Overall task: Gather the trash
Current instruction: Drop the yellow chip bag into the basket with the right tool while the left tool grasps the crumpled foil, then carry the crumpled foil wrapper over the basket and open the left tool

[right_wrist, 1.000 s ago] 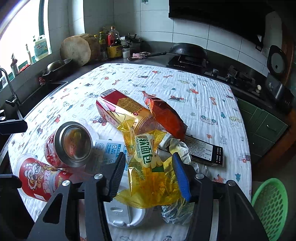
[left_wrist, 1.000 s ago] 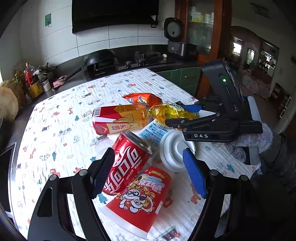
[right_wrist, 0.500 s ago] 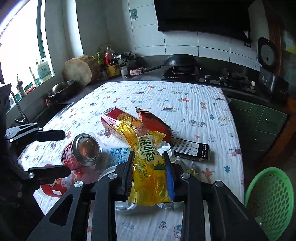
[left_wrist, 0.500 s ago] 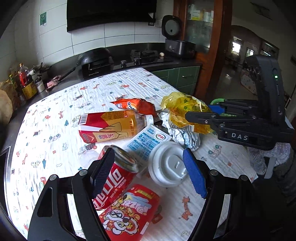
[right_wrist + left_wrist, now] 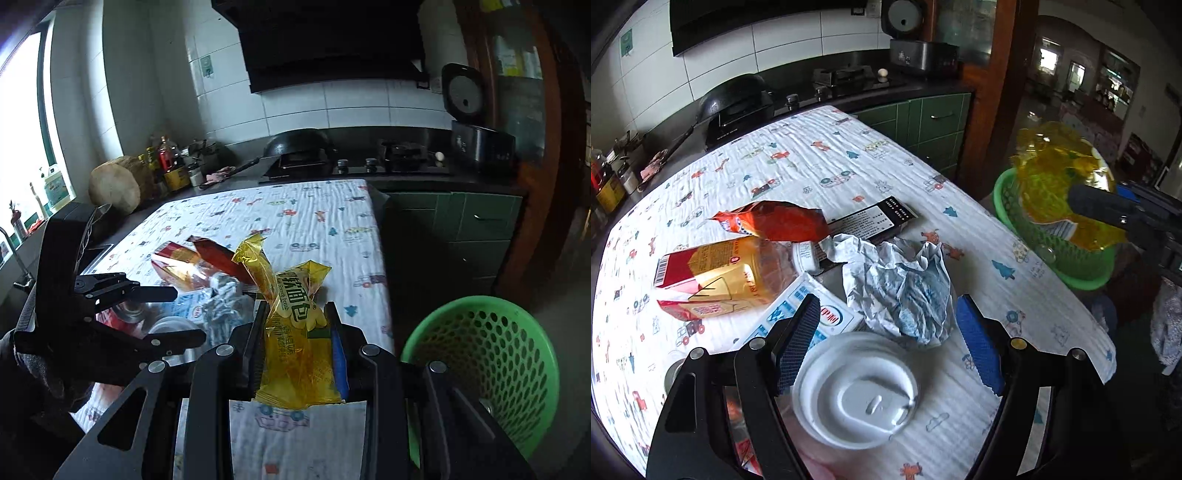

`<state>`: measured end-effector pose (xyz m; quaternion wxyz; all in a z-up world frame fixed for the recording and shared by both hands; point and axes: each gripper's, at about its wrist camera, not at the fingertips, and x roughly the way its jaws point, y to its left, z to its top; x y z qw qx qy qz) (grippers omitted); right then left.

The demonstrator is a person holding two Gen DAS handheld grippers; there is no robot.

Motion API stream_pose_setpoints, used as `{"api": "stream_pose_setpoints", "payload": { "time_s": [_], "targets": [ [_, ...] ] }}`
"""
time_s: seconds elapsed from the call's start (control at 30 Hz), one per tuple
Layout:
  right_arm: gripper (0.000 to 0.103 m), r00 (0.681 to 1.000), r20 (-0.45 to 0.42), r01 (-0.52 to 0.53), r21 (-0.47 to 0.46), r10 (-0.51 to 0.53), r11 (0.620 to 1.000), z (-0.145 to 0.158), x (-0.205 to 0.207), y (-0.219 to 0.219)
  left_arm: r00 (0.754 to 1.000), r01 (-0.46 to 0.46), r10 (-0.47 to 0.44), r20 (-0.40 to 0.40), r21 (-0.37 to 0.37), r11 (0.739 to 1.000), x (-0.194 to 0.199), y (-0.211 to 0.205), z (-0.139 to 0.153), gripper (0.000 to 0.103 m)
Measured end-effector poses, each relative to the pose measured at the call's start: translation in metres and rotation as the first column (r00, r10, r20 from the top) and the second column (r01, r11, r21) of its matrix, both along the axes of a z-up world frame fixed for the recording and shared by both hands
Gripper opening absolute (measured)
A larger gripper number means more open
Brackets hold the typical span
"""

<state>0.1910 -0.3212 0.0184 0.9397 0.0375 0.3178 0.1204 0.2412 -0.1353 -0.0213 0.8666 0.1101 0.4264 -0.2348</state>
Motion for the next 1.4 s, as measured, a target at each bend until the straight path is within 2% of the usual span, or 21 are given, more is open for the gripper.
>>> {"api": "stream_pose_setpoints", "payload": {
  "time_s": [0.33,0.47,0.57,0.63,0.67,0.7,0.77,0.93,1.03,1.17,1.4],
  "targets": [
    [0.029,0.978,-0.097,0.185,-0.019,-0.186,0.983,-0.041,-0.013,-0.092,0.999,0.025,-0.021,-0.045,0.1,0.995,0.026,-0.032,-0.025,0.075],
    [0.029,0.961,-0.153,0.231,-0.027,-0.233,0.973,-0.063,-0.014,-0.116,0.997,0.048,-0.042,-0.062,0.092,0.995,0.025,-0.039,-0.028,0.049],
    [0.03,0.95,-0.186,0.251,-0.02,-0.251,0.968,-0.076,-0.013,-0.127,0.997,0.065,-0.061,-0.049,0.085,0.994,0.018,-0.043,-0.025,0.036],
    [0.031,0.945,-0.198,0.263,-0.01,-0.26,0.965,-0.083,-0.013,-0.132,0.997,0.074,-0.071,-0.042,0.076,0.994,0.013,-0.045,-0.021,0.032],
    [0.035,0.944,-0.204,0.265,-0.003,-0.26,0.964,-0.086,-0.012,-0.135,0.996,0.079,-0.077,-0.036,0.073,0.994,0.01,-0.046,-0.018,0.03],
    [0.047,0.941,-0.206,0.276,0.002,-0.27,0.961,-0.088,-0.012,-0.138,0.996,0.083,-0.081,-0.032,0.066,0.994,0.007,-0.046,-0.015,0.03],
    [0.059,0.937,-0.197,0.294,0.007,-0.287,0.956,-0.091,-0.013,-0.143,0.995,0.095,-0.094,-0.024,0.044,0.994,0.002,-0.047,-0.007,0.029],
    [0.06,0.932,-0.19,0.318,0.016,-0.31,0.948,-0.091,-0.022,-0.151,0.989,0.149,-0.149,0.008,-0.025,0.989,-0.01,-0.066,0.021,0.028],
    [0.071,0.927,-0.161,0.343,-0.001,-0.338,0.939,-0.086,-0.033,-0.154,0.979,0.201,-0.2,0.03,-0.046,0.979,-0.016,-0.092,0.032,0.028],
    [0.08,0.921,-0.122,0.371,-0.023,-0.371,0.928,-0.081,-0.049,-0.155,0.965,0.263,-0.262,0.024,-0.076,0.962,-0.018,-0.138,0.03,0.028],
    [0.083,0.913,-0.103,0.394,-0.021,-0.394,0.919,-0.078,-0.078,-0.156,0.947,0.318,-0.321,-0.02,-0.095,0.943,-0.008,-0.207,0.01,0.031]
  ]
}}
